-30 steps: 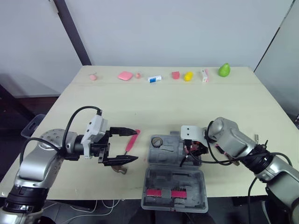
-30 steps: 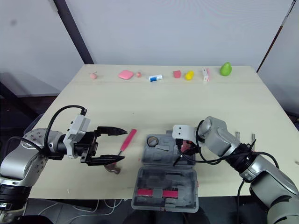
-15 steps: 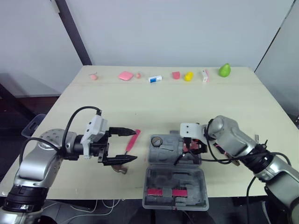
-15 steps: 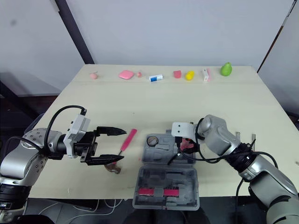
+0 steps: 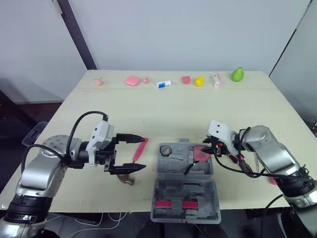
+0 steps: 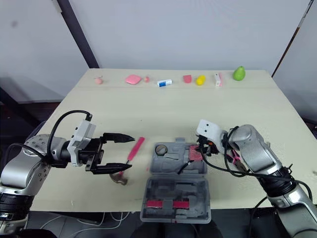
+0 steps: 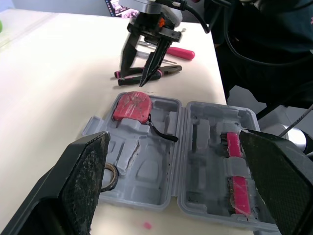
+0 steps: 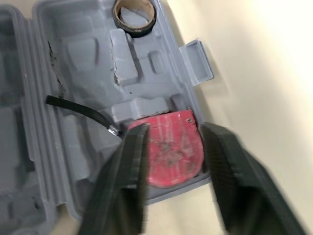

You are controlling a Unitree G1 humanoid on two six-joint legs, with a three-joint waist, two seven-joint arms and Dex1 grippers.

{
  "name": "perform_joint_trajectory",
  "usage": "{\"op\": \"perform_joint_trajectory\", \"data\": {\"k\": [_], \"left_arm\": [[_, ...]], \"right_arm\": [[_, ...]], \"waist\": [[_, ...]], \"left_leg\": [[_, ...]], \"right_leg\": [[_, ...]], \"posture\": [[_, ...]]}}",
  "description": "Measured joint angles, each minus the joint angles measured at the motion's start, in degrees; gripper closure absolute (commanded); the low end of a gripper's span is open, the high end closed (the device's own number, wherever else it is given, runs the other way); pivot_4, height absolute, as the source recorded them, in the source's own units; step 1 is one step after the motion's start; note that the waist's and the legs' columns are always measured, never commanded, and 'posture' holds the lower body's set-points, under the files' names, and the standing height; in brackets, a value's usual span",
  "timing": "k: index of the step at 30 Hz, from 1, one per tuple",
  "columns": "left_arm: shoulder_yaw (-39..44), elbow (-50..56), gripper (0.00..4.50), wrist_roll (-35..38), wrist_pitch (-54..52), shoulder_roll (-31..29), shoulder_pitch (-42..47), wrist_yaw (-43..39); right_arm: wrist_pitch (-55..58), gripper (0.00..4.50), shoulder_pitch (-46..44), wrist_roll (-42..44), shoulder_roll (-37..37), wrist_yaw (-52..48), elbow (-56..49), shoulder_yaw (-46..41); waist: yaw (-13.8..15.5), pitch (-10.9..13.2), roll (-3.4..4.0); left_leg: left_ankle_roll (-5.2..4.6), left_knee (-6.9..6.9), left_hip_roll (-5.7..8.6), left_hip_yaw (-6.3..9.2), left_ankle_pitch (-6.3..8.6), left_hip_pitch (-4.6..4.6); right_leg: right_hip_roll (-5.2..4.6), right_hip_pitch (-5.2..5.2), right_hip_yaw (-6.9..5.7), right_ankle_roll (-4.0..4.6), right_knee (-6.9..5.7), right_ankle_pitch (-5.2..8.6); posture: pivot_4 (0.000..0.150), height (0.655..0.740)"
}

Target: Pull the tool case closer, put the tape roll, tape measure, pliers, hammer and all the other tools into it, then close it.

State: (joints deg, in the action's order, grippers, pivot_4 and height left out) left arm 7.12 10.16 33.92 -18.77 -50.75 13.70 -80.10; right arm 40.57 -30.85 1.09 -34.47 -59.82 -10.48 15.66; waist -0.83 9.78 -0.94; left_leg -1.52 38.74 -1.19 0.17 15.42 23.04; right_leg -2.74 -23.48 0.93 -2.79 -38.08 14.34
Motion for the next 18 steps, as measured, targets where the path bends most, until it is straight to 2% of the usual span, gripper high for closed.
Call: {"op": "perform_joint_trajectory", "data": {"k": [5, 14, 18], "left_arm": [[-0.81, -1.5, 0.0, -0.19, 0.63, 0.28, 1.32, -0.73], [-0.92, -2.41, 0.0, -0.7, 1.39, 0.66, 1.88, -1.03], [-0.87, -2.41, 0.0, -0.71, 1.73, 0.73, 1.69, -0.93]], "right_arm": [[-16.03, 2.69, 5.65, 5.55, 5.94, 2.34, 7.26, -5.42], [-37.57, 2.69, 7.07, 7.29, 10.4, 1.07, 23.38, -6.59], [-43.0, 2.69, 6.67, 6.85, 11.76, 0.86, 31.19, -6.53]], "waist": [[-0.02, 0.0, 0.0], [-0.05, 0.0, -0.01], [-0.07, 0.0, -0.01]], "left_leg": [[0.0, -0.01, 0.0, -0.07, 0.0, -0.04], [0.0, -0.02, -0.01, -0.1, 0.0, -0.08], [0.0, -0.02, -0.02, -0.11, 0.0, -0.1]], "right_leg": [[0.02, 0.01, 0.05, -0.01, 0.01, 0.0], [0.03, 0.02, 0.08, -0.01, 0.0, 0.0], [0.03, 0.02, 0.11, 0.0, -0.02, -0.01]], "posture": [[0.15, 0.74], [0.15, 0.74], [0.15, 0.74]]}}
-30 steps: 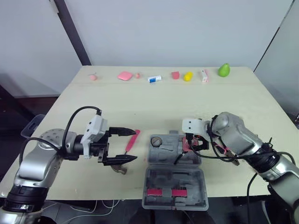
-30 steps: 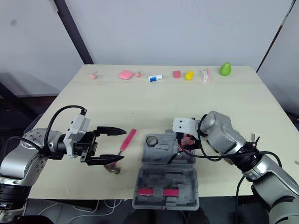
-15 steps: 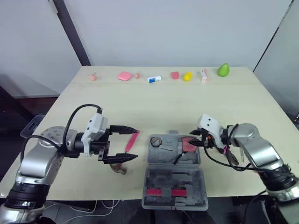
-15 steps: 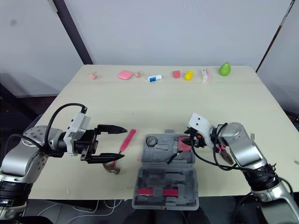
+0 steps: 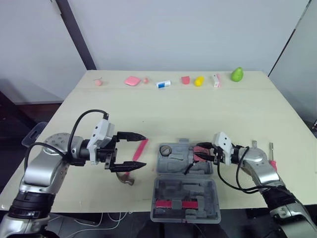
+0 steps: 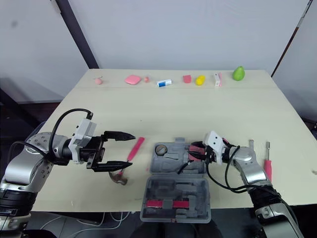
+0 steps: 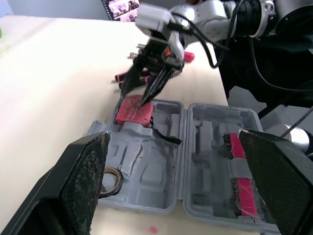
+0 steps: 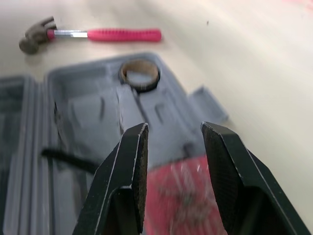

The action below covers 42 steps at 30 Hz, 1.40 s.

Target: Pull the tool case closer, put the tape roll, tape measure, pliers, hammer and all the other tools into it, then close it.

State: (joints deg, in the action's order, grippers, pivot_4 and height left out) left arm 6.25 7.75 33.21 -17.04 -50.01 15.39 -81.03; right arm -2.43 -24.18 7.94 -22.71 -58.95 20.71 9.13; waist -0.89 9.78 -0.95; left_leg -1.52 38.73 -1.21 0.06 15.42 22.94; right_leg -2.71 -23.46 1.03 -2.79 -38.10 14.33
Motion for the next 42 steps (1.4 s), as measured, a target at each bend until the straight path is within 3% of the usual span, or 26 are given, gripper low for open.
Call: {"op": "perform_joint_trajectory", "data": {"k": [6, 12, 16, 22, 29, 31, 33, 36, 38, 42], "left_arm": [[0.42, 0.12, 0.0, 0.11, -0.08, -0.06, -1.8, 0.22], [0.6, 0.58, 0.0, 0.36, -0.16, -0.04, -3.32, 0.79], [0.63, 0.65, 0.0, 0.71, -0.16, 0.04, -3.89, 1.32], [3.58, 0.57, 0.0, 0.93, -0.07, 1.26, -6.22, 3.78], [8.94, -1.01, 0.0, 1.84, 0.88, 4.93, -11.57, 8.63], [9.6, -1.89, 0.0, 1.81, 1.17, 5.45, -12.22, 9.42], [11.77, -2.58, 0.0, 1.77, 2.54, 7.32, -14.7, 11.41], [14.72, -5.05, 0.0, 0.63, 4.4, 8.67, -20.3, 13.62], [16.15, -6.08, 0.0, -0.12, 6.12, 9.28, -23.23, 14.24], [18.23, -6.87, 0.0, -1.5, 8.28, 9.8, -28.07, 14.89]], "right_arm": [[-7.33, 2.69, -1.93, -2.88, 1.04, 0.89, 11.27, 1.26], [-7.64, 2.69, -2.82, -3.46, 1.61, 1.95, 14.64, 1.61], [-7.03, 2.69, -2.46, -3.2, 1.97, 2.53, 14.16, 1.1], [-4.01, 2.69, 2.15, 0.28, 2.01, 3.36, 4.93, -1.25], [-1.69, 2.69, 11.89, 7.76, -1.47, 6.45, -14.65, -9.7], [-1.24, 2.69, 13.5, 8.4, -2.12, 6.88, -16.08, -10.66], [-0.51, 2.18, 18.54, 10.14, -3.29, 7.85, -20.0, -13.29], [-0.31, 0.68, 26.63, 11.84, -5.66, 9.39, -22.19, -19.54], [-0.55, 0.06, 31.37, 13.3, -6.01, 9.92, -23.45, -23.18], [-1.33, 0.06, 38.86, 15.27, -6.12, 10.53, -24.23, -28.29]], "waist": [[-0.05, -0.02, -0.01], [0.03, -0.09, -0.12], [0.05, -0.18, -0.2], [0.08, -0.07, -0.02], [0.23, -0.05, 0.0], [0.22, -0.05, -0.01], [0.22, -0.05, 0.0], [0.22, -0.05, 0.0], [0.23, -0.05, -0.01], [0.24, -0.05, -0.01]], "left_leg": [[0.0, 0.0, -0.01, -0.05, 0.0, -0.18], [0.01, -0.06, -0.1, 0.01, 0.0, -1.35], [0.01, -0.05, -0.12, 0.05, 0.0, -1.4], [0.02, -0.14, -0.12, 0.06, 0.0, -0.8], [0.02, -0.37, -0.11, 0.08, 0.01, -0.71], [0.02, -0.37, -0.1, 0.08, 0.01, -0.71], [0.02, -0.38, -0.09, 0.06, 0.01, -0.76], [0.02, -0.37, -0.09, 0.02, 0.01, -0.78], [0.02, -0.37, -0.1, 0.01, 0.01, -0.8], [0.02, -0.36, -0.12, -0.07, 0.01, -0.89]], "right_leg": [[0.0, 0.11, 0.06, 0.0, -0.01, 0.0], [-0.02, 1.31, 0.01, 0.24, 0.11, 0.14], [-0.03, 1.35, 0.03, 0.26, 0.1, 0.12], [-0.05, 0.71, 0.03, 0.04, 0.06, -0.01], [-0.12, 0.63, -0.04, 0.04, 0.22, 0.01], [-0.14, 0.63, -0.04, 0.03, 0.22, 0.01], [-0.2, 0.66, -0.02, 0.03, 0.19, 0.01], [-0.2, 0.66, 0.01, 0.04, 0.21, 0.02], [-0.19, 0.66, 0.02, 0.06, 0.2, 0.04], [-0.21, 0.71, 0.09, 0.25, 0.2, 0.15]], "posture": [[0.15, 0.74], [0.15, 0.74], [0.15, 0.74], [0.15, 0.74], [0.15, 0.74], [0.15, 0.74], [0.15, 0.74], [0.15, 0.74], [0.15, 0.74], [0.15, 0.74]]}}
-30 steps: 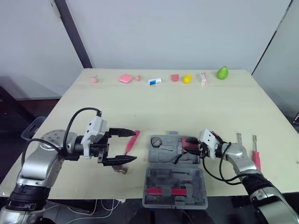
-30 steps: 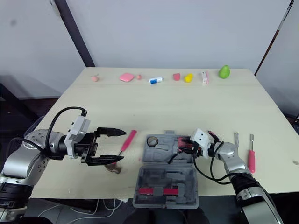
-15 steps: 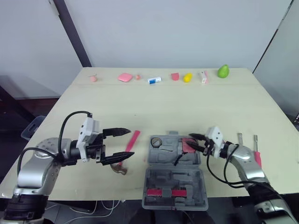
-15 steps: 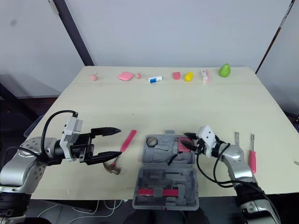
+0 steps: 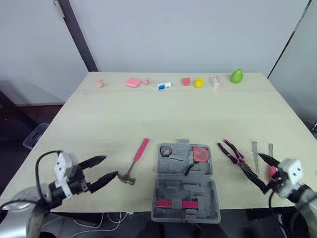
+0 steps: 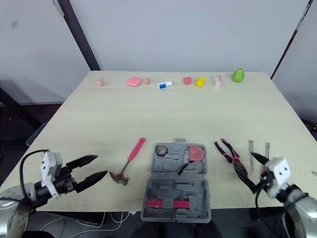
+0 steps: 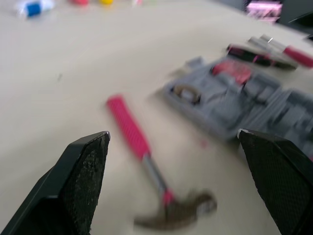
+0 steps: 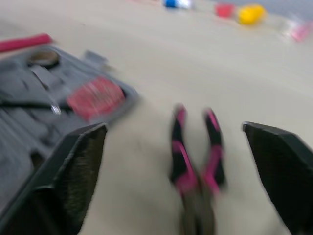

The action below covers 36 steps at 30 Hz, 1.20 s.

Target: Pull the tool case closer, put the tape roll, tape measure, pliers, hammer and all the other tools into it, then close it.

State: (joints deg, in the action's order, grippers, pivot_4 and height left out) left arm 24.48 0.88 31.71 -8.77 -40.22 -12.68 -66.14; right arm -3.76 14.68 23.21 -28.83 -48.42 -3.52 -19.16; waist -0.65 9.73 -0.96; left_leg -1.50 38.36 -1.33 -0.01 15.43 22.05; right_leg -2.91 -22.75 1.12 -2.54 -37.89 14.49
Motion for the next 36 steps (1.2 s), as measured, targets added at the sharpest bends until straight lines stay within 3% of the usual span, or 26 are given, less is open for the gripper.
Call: {"op": "perform_joint_trajectory", "data": {"k": [6, 15, 21, 28, 36], "left_arm": [[4.23, -2.28, 0.0, 0.12, 2.07, 2.36, -7.11, 0.52], [7.81, -8.47, 0.0, 0.55, 4.09, 2.3, -9.53, -1.1], [7.26, -7.92, 0.0, 0.56, 4.1, 2.13, -8.29, -1.73], [3.65, -3.58, 0.0, 0.62, 2.62, -0.3, -3.55, -3.82], [-6.37, 3.82, 0.0, 1.01, -1.19, -4.66, 8.95, -7.65]], "right_arm": [[-3.21, 0.06, 12.78, 3.07, 3.34, 0.18, -0.41, -7.08], [-7.0, 0.06, 18.88, 5.59, 5.87, -1.56, 5.18, -11.07], [-6.08, 0.06, 18.77, 6.51, 4.1, -3.64, 6.34, -11.09], [-0.49, 0.06, 15.58, 7.54, 1.12, -3.78, -0.23, -8.63], [5.64, 0.06, 2.15, 4.08, -2.73, -1.05, -3.33, -0.95]], "waist": [[-0.02, -0.04, -0.05], [-0.09, -0.05, -0.04], [-0.02, -0.04, -0.02], [0.08, -0.06, 0.0], [0.13, -0.04, -0.01]], "left_leg": [[0.01, -0.02, -0.05, -0.18, 0.01, -0.11], [0.04, -0.1, -0.16, -0.22, 0.03, -0.1], [0.08, -0.13, -0.15, -0.23, 0.06, -0.08], [0.05, -0.22, -0.14, -0.25, 0.04, -0.04], [0.01, -0.16, 0.01, -0.29, 0.02, -0.01]], "right_leg": [[-0.25, 0.04, 0.14, -0.04, 0.07, 0.05], [-0.47, -0.08, 0.38, -0.18, 0.15, 0.17], [-0.8, -0.08, 0.17, -0.03, 0.17, 0.07], [-1.14, -0.09, -0.39, 0.06, 0.19, 0.04], [-1.02, -0.07, -0.45, 0.04, 0.17, 0.02]], "posture": [[0.15, 0.74], [0.15, 0.74], [0.15, 0.74], [0.15, 0.74], [0.15, 0.74]]}}
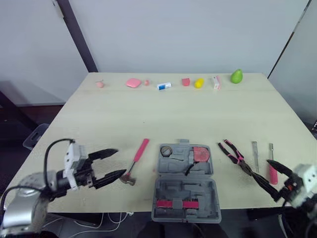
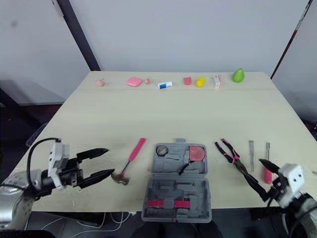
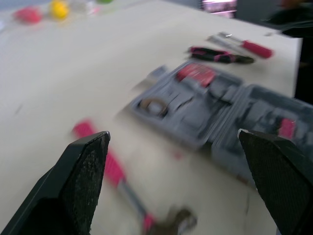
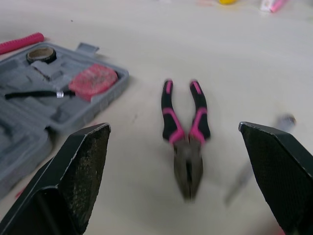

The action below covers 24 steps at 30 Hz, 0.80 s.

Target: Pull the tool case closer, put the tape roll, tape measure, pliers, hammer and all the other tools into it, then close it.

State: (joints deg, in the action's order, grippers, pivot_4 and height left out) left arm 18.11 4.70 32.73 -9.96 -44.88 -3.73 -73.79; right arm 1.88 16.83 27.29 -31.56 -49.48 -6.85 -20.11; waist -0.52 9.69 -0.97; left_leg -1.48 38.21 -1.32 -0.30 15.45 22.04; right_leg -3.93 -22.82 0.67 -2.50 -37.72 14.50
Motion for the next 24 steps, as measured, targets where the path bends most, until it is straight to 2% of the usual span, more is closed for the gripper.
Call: {"op": "perform_joint_trajectory", "data": {"k": [3, 11, 24], "left_arm": [[-2.21, 0.46, 0.0, 0.01, -1.44, -0.76, 2.01, -1.14], [-8.81, 4.77, 0.0, 0.98, -5.39, -3.31, 9.34, -6.08], [-13.01, 10.86, 0.0, 4.68, -12.37, -4.42, 16.21, -7.76]], "right_arm": [[0.94, 0.06, -2.28, -1.88, -0.69, 0.65, 1.47, 1.78], [3.76, 0.06, -10.89, -9.12, -1.33, 3.77, 8.54, 8.44], [5.21, 0.06, -16.41, -14.21, 0.06, 7.35, 16.48, 12.98]], "waist": [[0.0, 0.03, -0.01], [-0.14, 0.07, 0.0], [-0.22, 0.08, -0.02]], "left_leg": [[-0.01, -0.04, 0.01, -0.02, 0.01, 0.03], [-0.03, 0.0, 0.03, -0.18, 0.01, -0.04], [-0.03, 0.03, 0.03, -0.13, 0.01, -0.02]], "right_leg": [[0.36, -0.02, -0.14, -0.03, 0.02, 0.01], [0.44, -0.02, -0.02, -0.06, -0.04, 0.01], [0.8, -0.03, 0.12, -0.25, -0.05, -0.11]], "posture": [[0.15, 0.74], [0.15, 0.74], [0.15, 0.74]]}}
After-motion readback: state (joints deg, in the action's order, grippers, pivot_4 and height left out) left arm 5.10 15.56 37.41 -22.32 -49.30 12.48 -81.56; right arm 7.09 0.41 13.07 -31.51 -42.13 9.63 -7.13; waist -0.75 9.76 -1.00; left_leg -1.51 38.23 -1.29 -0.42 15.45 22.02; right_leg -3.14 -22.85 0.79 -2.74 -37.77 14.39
